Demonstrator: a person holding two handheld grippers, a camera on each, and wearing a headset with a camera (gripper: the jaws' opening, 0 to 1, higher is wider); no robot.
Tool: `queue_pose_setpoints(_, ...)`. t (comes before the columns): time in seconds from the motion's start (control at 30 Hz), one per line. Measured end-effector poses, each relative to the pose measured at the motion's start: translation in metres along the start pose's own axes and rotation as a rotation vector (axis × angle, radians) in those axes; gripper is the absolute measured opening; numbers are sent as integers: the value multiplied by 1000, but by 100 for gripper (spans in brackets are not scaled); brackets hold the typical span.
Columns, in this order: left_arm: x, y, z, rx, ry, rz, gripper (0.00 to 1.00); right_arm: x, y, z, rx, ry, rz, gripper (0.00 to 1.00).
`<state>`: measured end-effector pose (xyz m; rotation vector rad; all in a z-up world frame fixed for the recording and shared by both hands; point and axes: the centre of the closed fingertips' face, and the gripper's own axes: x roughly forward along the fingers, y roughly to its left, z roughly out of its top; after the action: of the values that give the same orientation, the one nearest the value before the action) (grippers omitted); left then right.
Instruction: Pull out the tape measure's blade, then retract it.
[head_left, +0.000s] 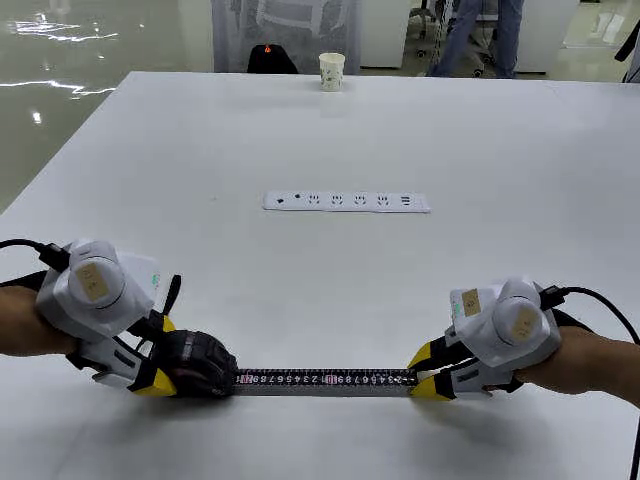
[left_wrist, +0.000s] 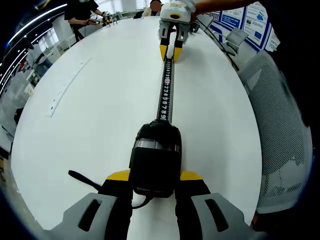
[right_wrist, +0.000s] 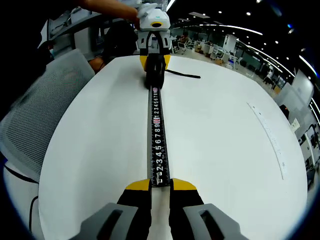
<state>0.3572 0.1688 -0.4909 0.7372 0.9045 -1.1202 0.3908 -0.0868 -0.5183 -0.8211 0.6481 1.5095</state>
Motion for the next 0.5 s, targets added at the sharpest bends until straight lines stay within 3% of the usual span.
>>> queue_pose_setpoints(0.5, 0, 0, 1, -3, 1, 3, 27, -6, -1, -9, 6, 8, -9, 9)
